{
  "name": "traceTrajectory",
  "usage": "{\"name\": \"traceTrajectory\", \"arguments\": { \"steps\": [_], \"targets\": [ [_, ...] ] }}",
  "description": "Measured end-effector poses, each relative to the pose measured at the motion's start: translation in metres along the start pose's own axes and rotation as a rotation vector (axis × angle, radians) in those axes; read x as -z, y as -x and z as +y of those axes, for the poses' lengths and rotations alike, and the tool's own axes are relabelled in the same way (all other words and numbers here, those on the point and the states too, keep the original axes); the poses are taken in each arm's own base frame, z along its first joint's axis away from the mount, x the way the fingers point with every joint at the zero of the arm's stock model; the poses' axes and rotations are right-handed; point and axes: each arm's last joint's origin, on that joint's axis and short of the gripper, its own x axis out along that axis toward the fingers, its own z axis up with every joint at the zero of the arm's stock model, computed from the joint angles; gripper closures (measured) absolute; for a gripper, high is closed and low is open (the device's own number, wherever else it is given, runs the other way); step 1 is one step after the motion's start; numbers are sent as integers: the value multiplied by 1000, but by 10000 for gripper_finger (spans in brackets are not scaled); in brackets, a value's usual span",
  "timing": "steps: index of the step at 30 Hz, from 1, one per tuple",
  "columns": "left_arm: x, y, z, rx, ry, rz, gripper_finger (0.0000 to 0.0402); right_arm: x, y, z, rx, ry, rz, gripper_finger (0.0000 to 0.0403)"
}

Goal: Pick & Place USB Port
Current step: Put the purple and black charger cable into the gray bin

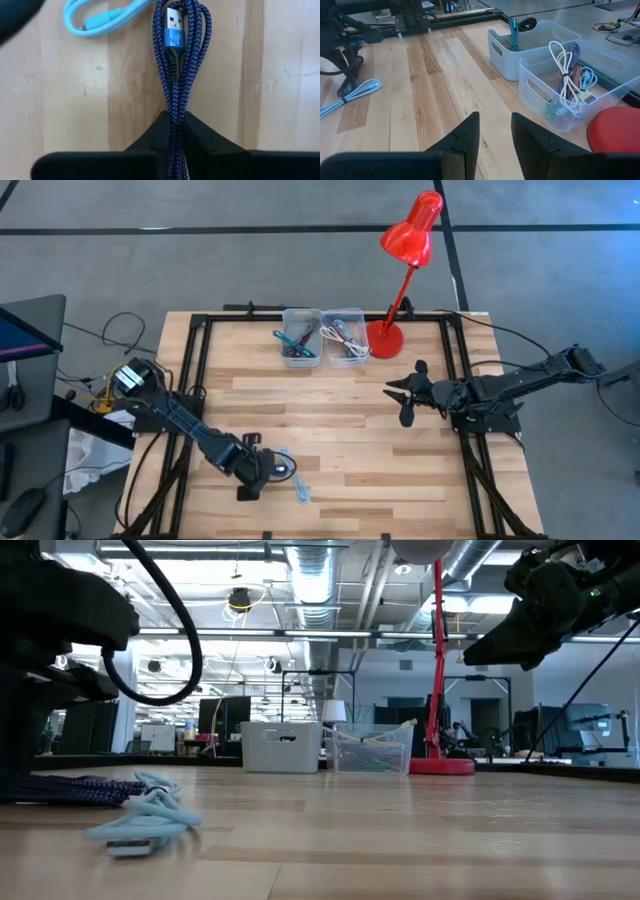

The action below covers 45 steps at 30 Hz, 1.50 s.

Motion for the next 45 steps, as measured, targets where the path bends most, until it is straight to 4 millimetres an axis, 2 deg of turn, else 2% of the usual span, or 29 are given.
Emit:
{"name": "traceTrajectory", "arguments": {
  "steps": [3,6,10,15,19,23,27,32,38,45],
  "targets": [
    [-3,3,6,-18,13,-21,374,0,0,0,0,0,0,297],
    [-9,16,12,-18,1,-81,374,0,0,0,0,0,0,297],
    [-18,42,25,-36,-16,-194,374,0,0,0,0,0,0,297],
    [-25,79,48,-156,-61,-372,374,0,0,0,0,0,0,297],
    [-33,97,78,-285,-62,-445,374,0,0,0,0,0,0,297],
    [-43,103,111,-382,-82,-446,374,0,0,0,0,-1,0,297],
    [-55,107,149,-478,-29,-490,374,0,0,0,0,-2,0,297],
    [-70,120,195,-480,6,-657,374,0,0,0,-1,-4,-4,297],
    [-65,132,248,-509,117,-732,374,0,0,0,-1,-5,-4,297],
    [-58,130,287,-511,187,-755,375,0,0,0,1,-4,-4,297]
  ]
}}
